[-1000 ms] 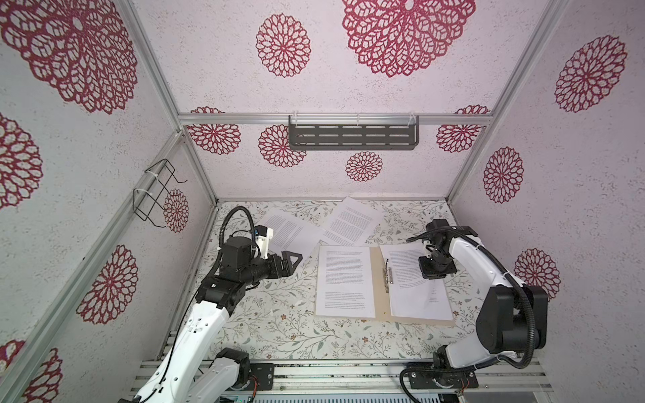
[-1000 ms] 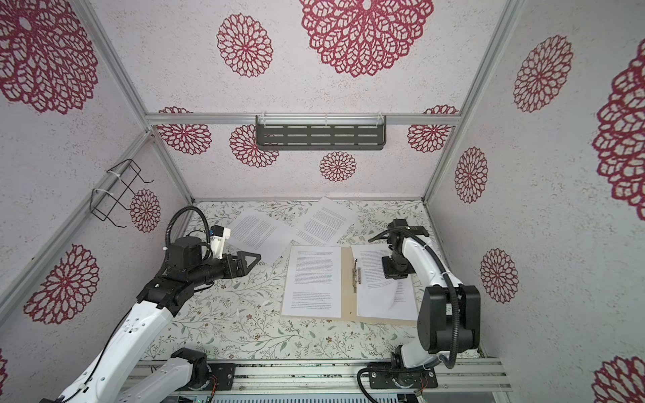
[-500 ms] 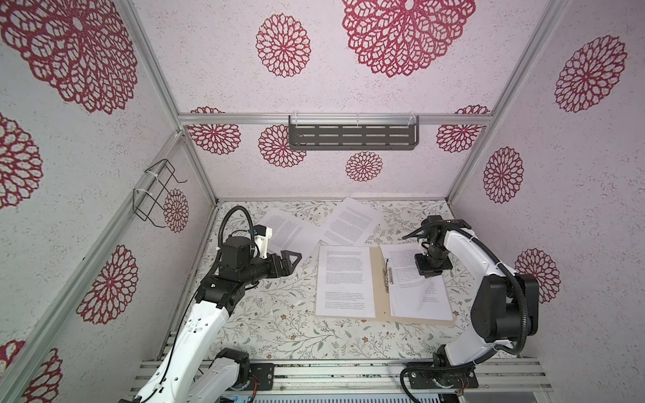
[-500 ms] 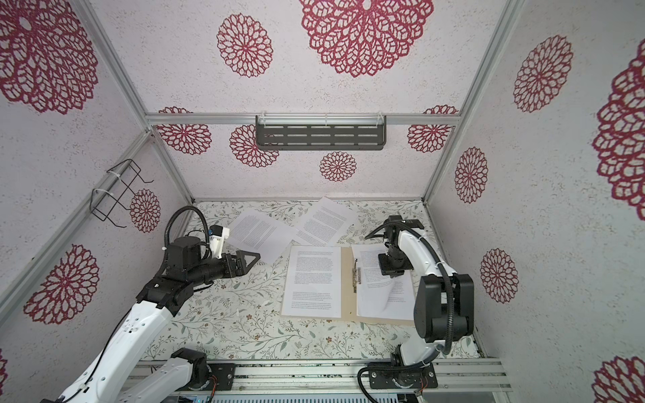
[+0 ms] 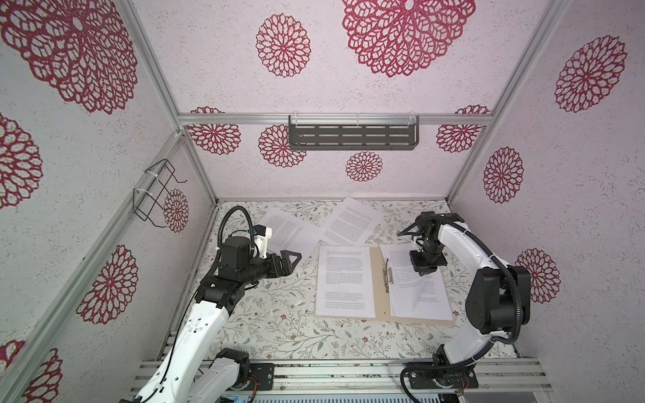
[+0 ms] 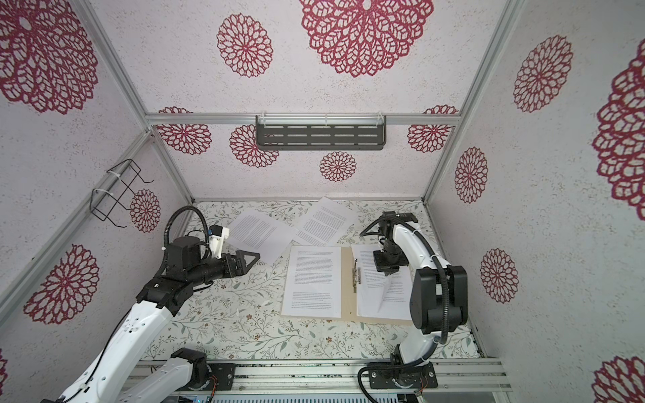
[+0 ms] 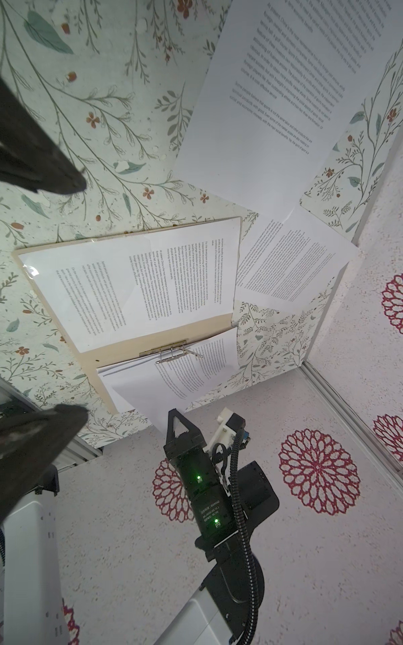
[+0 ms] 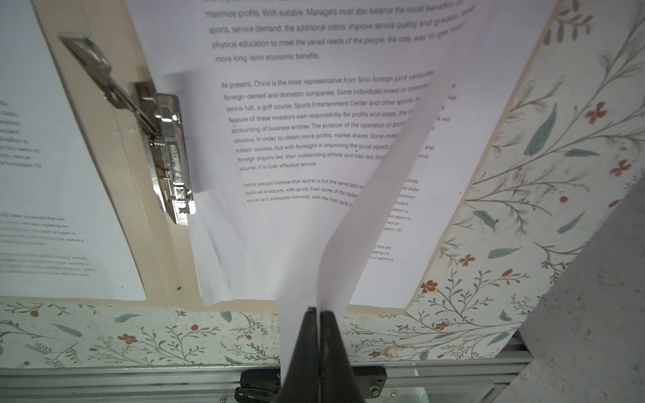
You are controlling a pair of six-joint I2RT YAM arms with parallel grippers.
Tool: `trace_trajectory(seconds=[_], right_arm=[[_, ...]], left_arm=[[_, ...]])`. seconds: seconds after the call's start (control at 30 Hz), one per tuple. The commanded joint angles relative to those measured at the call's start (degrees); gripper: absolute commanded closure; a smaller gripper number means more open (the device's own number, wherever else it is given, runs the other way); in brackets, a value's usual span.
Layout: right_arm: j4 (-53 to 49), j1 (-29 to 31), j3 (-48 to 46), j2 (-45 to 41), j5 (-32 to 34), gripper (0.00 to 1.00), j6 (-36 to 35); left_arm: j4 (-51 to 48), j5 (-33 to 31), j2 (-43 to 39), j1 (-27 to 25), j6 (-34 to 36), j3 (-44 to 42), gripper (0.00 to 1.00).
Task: Put the files into the folder
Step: 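Lower the held sheet onto the folder beside the metal clip with the right gripper, then open the right gripper and release the sheet onto the folder stack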
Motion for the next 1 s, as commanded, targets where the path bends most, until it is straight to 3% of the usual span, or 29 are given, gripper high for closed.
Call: trace_trajectory(seconds=[0.0, 0.23, 0.47, 0.73, 0.9, 0.97], right_arm=[[-1.18, 0.38, 0.29, -0.39, -2.83, 1.00, 1.96], [6.28, 0.82, -4.64, -1.53, -8.21, 1.00, 5.09], [5.88, 0.91, -6.18, -3.29, -6.43, 1.00, 5.47], [9.45, 0.68, -8.23, -6.43, -12.62, 1.00, 7.57], [7.50, 0.51, -9.35, -8.44, -8.38, 1.00, 7.80], [9.05, -0.36, -10.79, -10.55, -10.12, 1.00, 8.48]], left_arm=[[1.69, 0.65, -0.53, 0.56, 0.27, -0.64, 0.03], [1.95, 0.95, -0.22, 0.57, 0.03, -0.79, 0.03], [2.05, 1.13, -0.22, 0.67, -0.19, -0.72, 0.03], [2.14, 1.18, -0.47, 0.67, -0.26, -0.85, 0.03], [2.23, 1.27, -0.56, 0.67, -0.40, -0.90, 0.03], [2.23, 1.35, -0.40, 0.67, -0.42, -0.98, 0.03]])
